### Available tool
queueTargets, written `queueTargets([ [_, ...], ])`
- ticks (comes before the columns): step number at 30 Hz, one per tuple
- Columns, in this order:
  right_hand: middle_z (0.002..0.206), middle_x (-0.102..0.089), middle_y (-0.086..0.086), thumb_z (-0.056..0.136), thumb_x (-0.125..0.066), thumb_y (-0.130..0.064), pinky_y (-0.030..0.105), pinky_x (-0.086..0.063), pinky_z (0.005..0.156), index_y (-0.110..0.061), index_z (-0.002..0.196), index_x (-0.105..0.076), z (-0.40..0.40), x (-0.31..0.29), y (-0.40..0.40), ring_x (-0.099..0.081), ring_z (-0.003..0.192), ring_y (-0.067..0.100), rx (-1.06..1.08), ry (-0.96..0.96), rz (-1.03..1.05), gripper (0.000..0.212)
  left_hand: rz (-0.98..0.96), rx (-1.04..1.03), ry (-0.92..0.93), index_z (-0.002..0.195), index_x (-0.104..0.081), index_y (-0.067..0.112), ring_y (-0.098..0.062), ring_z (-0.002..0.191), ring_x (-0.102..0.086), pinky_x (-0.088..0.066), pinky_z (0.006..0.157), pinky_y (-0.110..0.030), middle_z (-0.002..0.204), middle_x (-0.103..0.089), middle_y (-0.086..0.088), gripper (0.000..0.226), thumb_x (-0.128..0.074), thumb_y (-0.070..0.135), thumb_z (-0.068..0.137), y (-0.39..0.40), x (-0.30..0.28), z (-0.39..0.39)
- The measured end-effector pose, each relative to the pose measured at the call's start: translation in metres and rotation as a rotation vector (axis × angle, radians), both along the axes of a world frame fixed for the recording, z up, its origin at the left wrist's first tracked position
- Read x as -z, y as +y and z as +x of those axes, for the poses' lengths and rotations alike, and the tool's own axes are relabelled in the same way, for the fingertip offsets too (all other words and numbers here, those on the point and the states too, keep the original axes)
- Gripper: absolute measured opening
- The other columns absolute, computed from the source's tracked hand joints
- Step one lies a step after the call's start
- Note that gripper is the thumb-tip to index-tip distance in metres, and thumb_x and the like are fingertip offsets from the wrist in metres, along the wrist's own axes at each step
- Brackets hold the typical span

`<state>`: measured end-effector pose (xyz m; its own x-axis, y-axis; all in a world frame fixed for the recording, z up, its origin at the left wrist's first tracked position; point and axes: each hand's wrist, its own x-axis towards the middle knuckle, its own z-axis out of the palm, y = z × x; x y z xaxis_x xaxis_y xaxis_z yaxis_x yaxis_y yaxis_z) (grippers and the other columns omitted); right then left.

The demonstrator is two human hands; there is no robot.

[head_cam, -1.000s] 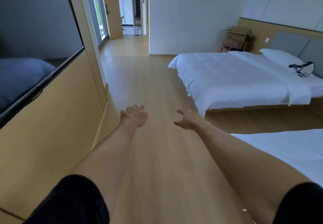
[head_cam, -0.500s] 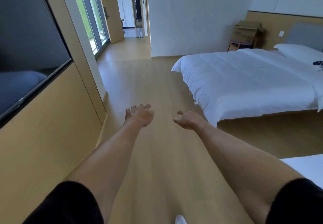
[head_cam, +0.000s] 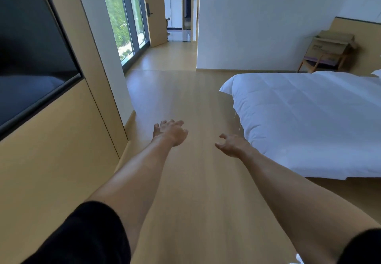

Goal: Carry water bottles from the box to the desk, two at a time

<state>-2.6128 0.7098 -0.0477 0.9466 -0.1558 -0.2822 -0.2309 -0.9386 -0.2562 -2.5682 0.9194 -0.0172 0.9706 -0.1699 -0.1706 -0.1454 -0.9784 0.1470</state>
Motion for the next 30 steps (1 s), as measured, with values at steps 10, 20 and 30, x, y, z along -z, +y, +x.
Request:
queueTargets([
  [10, 0.159, -0.037, 0.003, 0.101, -0.044, -0.05, 0.038, -0.035, 0.114, -0.023, 0.154, -0.034, 0.185, 0.016, -0.034, -0.039, 0.143, 0.025, 0.06, -0.005, -0.015, 0.06, -0.002, 0.041, 0.019, 0.155, -0.033, 0.03, -0.031, 0.145, -0.031, -0.022, 0.119, -0.047, 0.158, -0.036, -0.007, 0.055, -0.033, 0.049, 0.104, -0.022, 0.032, 0.204],
  [20, 0.158, -0.039, 0.005, 0.1, -0.045, -0.048, 0.039, -0.037, 0.112, -0.024, 0.154, -0.033, 0.389, 0.002, -0.047, -0.039, 0.142, 0.027, 0.153, 0.013, -0.045, 0.061, -0.036, 0.149, 0.012, 0.154, -0.034, 0.031, -0.03, 0.145, -0.033, -0.025, 0.117, -0.045, 0.158, -0.037, -0.005, 0.053, -0.034, 0.048, 0.103, -0.044, 0.026, 0.436],
  [30, 0.159, -0.035, 0.007, 0.1, -0.045, -0.051, 0.045, -0.035, 0.114, -0.025, 0.157, -0.028, 0.571, 0.023, -0.076, -0.036, 0.144, 0.029, 0.144, -0.029, -0.06, 0.065, -0.041, 0.219, 0.001, 0.157, -0.025, 0.031, -0.024, 0.148, -0.029, -0.023, 0.12, -0.044, 0.162, -0.031, 0.001, 0.058, -0.035, 0.049, 0.103, -0.079, 0.041, 0.609],
])
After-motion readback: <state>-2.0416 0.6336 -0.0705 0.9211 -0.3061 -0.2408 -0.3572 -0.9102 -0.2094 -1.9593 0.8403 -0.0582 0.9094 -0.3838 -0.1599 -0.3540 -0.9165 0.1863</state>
